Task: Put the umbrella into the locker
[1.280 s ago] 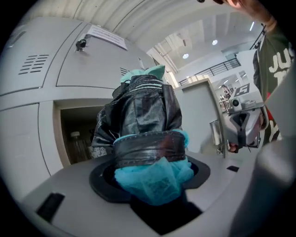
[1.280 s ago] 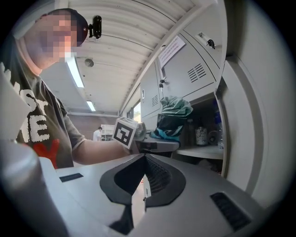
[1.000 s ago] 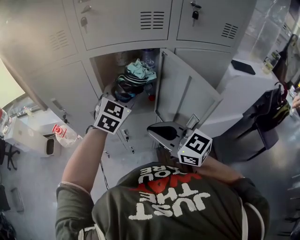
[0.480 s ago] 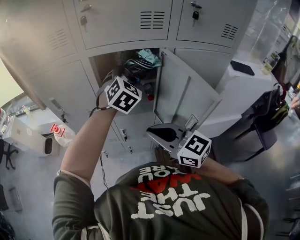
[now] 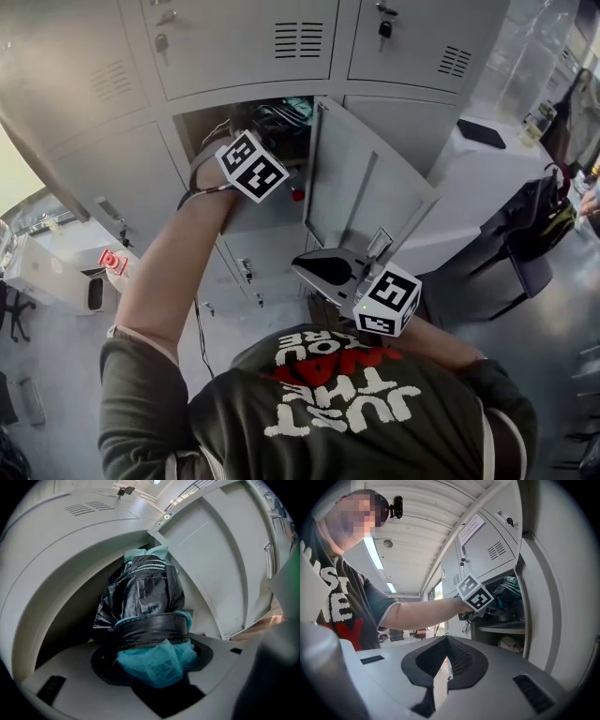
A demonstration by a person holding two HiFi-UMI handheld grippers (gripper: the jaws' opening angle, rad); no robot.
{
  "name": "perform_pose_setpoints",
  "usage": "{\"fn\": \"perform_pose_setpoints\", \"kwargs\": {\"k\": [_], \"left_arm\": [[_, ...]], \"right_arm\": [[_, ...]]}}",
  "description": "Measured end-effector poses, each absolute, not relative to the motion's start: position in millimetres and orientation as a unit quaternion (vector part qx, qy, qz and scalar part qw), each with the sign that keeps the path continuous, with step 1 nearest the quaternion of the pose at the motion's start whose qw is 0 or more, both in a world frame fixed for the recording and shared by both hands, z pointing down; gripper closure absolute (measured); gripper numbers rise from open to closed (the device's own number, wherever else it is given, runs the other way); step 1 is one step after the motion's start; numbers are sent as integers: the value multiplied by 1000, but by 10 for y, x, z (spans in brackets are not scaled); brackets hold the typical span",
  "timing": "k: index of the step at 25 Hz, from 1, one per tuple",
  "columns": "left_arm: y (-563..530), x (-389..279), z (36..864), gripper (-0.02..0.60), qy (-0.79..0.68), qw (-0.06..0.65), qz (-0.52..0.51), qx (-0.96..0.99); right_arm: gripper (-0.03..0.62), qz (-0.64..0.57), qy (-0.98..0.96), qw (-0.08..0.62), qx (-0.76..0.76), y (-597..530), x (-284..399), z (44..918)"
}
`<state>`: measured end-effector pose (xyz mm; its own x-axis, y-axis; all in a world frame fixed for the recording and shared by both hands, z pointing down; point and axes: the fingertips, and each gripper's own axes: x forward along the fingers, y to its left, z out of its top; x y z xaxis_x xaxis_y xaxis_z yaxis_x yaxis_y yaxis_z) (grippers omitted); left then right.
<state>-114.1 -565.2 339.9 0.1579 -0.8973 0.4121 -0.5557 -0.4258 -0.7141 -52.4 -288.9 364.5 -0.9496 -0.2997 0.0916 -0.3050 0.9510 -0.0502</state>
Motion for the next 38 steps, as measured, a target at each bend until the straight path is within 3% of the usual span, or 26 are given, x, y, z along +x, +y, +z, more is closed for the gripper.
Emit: {"fn": "perform_pose_setpoints", "kwargs": {"k": [18,26,33,38], "left_arm": [[-6062,-1112,3929,306,443,208,-518,-701],[-6110,-1090,3814,306,441,245,-548,-667],[-6076,-1098,3670,307,449,322,-573,-606],[-6146,-1128,3854,306,447,304,-590,-599]], "right_arm": [[562,41,-984,46,168,-2850,-478,3719],[562,45,-982,45,176,-2860,-470,3732],[562,50,-981,45,182,-2874,-462,3754],[562,48,-982,46,178,-2864,-498,3753]]}}
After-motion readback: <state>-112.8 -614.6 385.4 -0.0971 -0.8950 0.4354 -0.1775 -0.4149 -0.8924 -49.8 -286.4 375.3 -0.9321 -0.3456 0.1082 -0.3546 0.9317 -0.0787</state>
